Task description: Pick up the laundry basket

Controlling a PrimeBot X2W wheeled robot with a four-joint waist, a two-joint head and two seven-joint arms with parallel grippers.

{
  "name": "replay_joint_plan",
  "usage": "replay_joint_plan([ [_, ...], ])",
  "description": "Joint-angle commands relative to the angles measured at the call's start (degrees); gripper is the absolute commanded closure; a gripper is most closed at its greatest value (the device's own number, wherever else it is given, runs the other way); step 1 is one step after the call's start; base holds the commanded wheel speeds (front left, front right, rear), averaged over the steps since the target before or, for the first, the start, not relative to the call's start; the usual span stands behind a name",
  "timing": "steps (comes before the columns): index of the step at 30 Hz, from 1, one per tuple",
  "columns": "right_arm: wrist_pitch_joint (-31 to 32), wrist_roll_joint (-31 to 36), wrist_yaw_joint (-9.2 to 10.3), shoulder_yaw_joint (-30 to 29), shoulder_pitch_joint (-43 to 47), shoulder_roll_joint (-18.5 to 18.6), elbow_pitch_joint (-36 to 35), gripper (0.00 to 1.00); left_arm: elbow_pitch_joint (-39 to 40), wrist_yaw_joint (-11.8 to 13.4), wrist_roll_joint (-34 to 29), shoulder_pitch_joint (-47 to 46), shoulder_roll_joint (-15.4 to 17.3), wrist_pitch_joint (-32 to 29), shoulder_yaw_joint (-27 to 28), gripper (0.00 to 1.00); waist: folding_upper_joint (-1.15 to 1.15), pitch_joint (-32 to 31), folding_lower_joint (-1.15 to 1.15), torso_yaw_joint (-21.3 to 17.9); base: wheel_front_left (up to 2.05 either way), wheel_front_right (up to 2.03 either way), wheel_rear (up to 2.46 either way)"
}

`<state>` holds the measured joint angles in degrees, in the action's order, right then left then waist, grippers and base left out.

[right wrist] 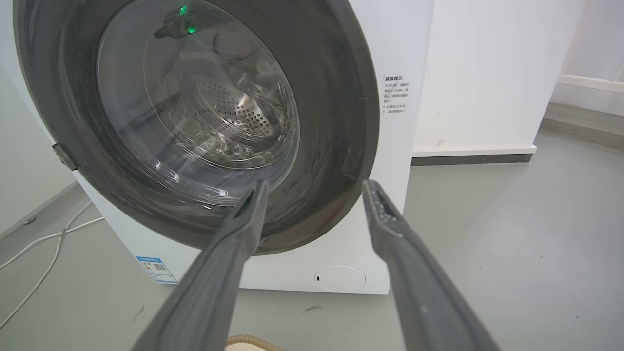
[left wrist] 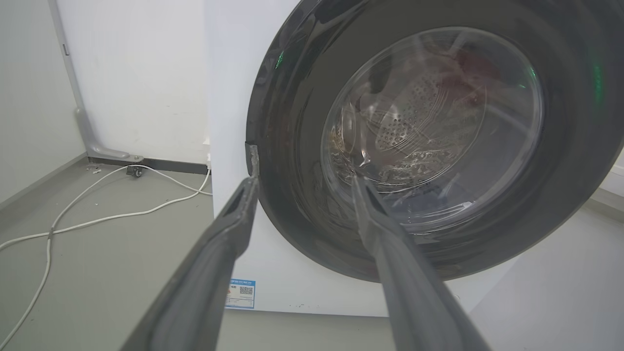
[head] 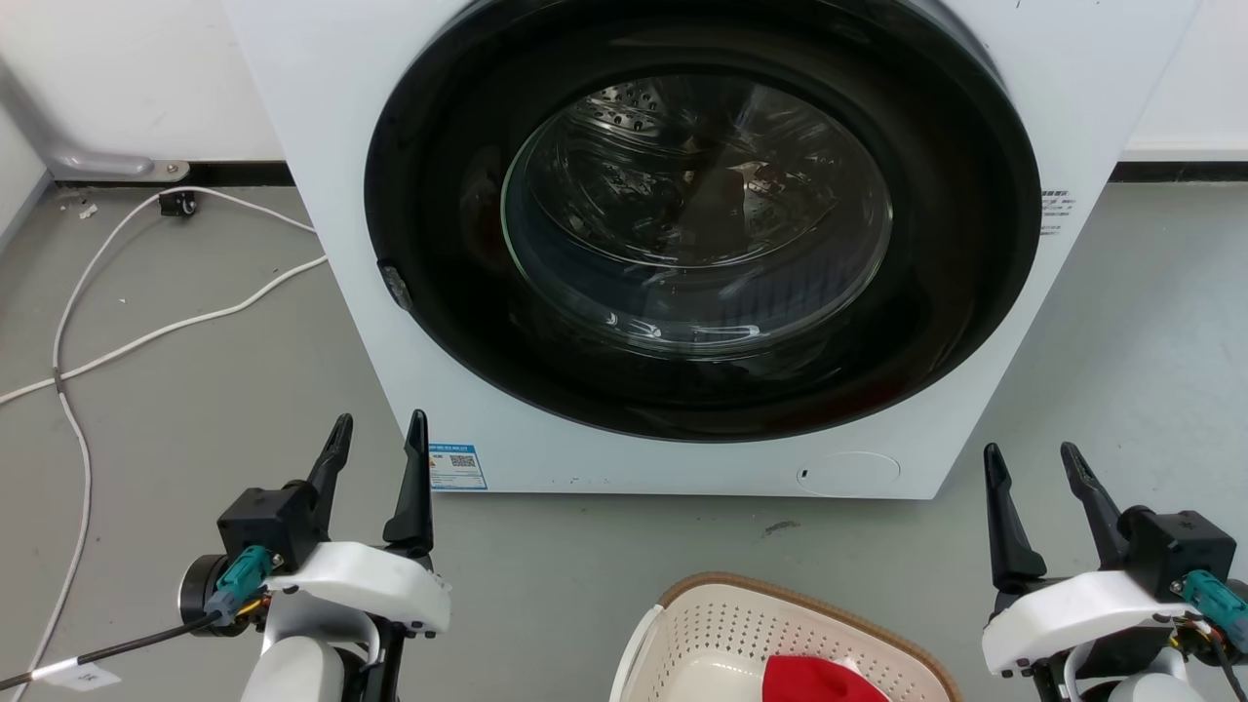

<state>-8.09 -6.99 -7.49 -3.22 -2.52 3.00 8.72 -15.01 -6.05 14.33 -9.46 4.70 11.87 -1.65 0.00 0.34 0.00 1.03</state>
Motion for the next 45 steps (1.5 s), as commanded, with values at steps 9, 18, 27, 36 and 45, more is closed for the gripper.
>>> replay_joint_plan([
  [9, -1.51, 4.95, 0.01, -0.21, 0.02, -0.16, 0.53, 0.0, -0.65, 0.28, -5.18, -0.98, 0.04, 1.66, 0.03, 0.0, 0.0, 0.01, 0.0, 0.03, 0.0, 0.0, 0.0],
  [18, -2.51, 7.48, 0.01, -0.02, -0.12, -0.19, 1.41, 0.0, -1.13, 0.33, -8.88, -1.27, -0.07, 2.56, 0.05, 0.0, 0.0, 0.04, 0.0, 0.09, 0.0, 0.0, 0.0],
  [27, -3.47, 10.12, 0.01, -0.14, -0.06, -0.23, 1.92, 0.0, -1.39, -0.07, -11.34, -1.34, -0.39, 3.48, 0.29, 0.0, 0.0, 0.14, 0.0, 0.19, 0.0, 0.0, 0.0],
  [36, -3.66, 8.46, 0.01, -0.24, -0.34, -0.23, 2.85, 0.0, -1.92, -0.43, -10.58, -1.26, -0.67, 3.41, 0.54, 0.0, 0.0, 0.23, 0.0, 0.33, 0.0, 0.0, 0.0],
  [45, -3.75, 8.22, 0.01, -0.29, -0.56, -0.23, 3.22, 0.0, -2.02, -0.65, -10.68, -1.14, -0.82, 3.41, 0.69, 0.0, 0.0, 0.45, 0.0, 0.29, 0.0, 0.0, 0.0],
])
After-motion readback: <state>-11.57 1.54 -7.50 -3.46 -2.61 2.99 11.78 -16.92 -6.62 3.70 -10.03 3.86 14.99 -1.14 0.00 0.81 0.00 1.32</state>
